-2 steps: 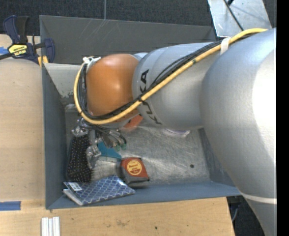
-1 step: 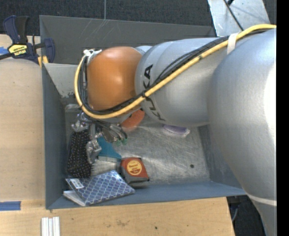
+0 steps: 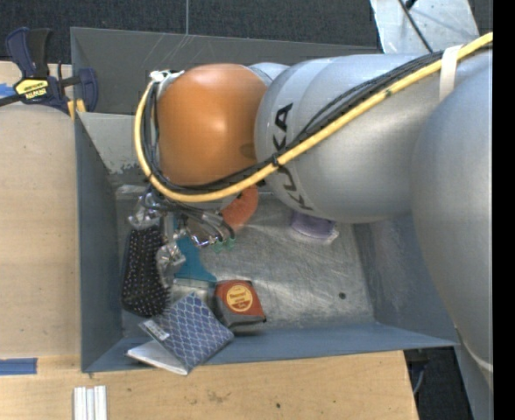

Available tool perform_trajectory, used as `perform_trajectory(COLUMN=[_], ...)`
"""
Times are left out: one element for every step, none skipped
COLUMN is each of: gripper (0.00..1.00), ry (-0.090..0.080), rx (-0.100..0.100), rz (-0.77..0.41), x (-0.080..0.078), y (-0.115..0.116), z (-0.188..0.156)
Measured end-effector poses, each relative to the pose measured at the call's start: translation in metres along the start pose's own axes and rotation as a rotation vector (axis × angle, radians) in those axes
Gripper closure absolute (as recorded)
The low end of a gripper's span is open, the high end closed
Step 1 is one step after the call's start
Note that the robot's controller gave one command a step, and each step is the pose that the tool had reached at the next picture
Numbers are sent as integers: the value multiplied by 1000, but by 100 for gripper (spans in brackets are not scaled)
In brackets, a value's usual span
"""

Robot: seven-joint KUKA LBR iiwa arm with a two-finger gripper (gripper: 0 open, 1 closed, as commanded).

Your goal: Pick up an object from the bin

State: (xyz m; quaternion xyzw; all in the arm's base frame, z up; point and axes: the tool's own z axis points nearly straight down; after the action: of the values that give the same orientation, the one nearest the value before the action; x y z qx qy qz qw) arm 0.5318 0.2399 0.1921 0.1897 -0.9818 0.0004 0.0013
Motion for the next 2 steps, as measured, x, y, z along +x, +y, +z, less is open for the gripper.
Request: perform_trajectory(gripper=[100,100], ry=[-15,7], rx=[-1,0], rz=[6,-14], x=[-8,4], y=[-6,-4], z=[6,-5])
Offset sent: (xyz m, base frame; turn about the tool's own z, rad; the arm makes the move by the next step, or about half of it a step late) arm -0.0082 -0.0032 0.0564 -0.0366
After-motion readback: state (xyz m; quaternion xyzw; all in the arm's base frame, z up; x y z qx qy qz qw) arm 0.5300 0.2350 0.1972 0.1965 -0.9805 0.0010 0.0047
